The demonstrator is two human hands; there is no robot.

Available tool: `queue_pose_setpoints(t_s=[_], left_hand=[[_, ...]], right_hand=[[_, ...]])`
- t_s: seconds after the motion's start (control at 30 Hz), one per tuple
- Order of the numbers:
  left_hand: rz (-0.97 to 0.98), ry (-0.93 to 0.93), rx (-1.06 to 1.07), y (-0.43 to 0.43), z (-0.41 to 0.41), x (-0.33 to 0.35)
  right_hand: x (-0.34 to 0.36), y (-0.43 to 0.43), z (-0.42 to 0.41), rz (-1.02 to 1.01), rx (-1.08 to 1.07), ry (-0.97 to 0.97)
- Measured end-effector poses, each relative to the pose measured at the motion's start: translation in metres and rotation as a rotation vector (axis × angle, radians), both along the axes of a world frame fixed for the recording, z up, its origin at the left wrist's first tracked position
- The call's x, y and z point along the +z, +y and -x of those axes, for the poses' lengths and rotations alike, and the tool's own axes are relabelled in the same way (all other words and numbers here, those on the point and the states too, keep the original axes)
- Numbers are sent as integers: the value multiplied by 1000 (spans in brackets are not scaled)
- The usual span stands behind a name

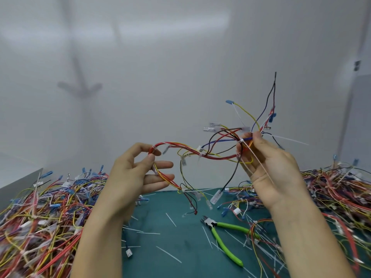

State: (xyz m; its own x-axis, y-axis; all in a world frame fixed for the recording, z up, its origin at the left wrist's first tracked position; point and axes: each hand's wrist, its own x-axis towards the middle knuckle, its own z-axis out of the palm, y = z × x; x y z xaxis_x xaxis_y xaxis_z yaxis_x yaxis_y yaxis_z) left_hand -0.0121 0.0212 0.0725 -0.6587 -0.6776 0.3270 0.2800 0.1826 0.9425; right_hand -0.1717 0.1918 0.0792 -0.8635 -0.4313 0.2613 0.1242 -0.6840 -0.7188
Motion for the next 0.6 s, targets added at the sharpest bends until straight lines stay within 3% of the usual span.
queue_pose_setpoints(t_s=[0.3, 0.6], left_hand=[[-86, 86, -73, 1, -4, 4], [-100, 42, -100, 1, -5, 5]], right_hand=[[0, -1, -1, 5, 57, -51], [3, 1, -5, 20, 77, -81]])
